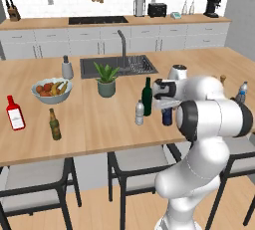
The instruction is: Move the plastic bottles in the middle to the plastics group, and the glass bottles in the middle to the glass group.
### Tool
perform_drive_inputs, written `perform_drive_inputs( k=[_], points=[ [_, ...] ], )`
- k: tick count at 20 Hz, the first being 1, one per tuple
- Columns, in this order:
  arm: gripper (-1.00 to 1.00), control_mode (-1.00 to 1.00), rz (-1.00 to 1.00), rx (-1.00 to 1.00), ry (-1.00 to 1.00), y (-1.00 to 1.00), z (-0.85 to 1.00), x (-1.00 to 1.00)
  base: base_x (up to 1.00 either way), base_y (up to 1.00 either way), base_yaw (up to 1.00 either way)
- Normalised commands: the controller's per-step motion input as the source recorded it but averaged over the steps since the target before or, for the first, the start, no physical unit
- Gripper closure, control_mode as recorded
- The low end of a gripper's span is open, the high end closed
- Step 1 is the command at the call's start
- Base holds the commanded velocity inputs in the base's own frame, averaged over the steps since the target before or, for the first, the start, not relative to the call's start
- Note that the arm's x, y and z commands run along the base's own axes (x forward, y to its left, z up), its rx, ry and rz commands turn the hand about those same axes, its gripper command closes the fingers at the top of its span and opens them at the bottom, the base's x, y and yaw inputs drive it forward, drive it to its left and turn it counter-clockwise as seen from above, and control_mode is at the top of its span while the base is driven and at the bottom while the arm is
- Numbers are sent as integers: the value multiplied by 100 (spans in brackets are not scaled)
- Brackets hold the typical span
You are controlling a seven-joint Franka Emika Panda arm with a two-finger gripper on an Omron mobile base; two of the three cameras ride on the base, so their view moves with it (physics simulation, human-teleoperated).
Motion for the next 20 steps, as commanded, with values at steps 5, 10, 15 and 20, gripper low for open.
perform_drive_inputs(
  k=[5,10,15,20],
  points=[
    [100,-100,-10,0,1,-65,31,0,0,0,0],
    [100,-100,-8,1,0,-88,6,10,0,0,0],
    [100,-100,-6,8,-3,-92,0,3,0,0,0],
    [100,-100,-2,7,-10,-78,0,3,0,0,0]
  ],
)
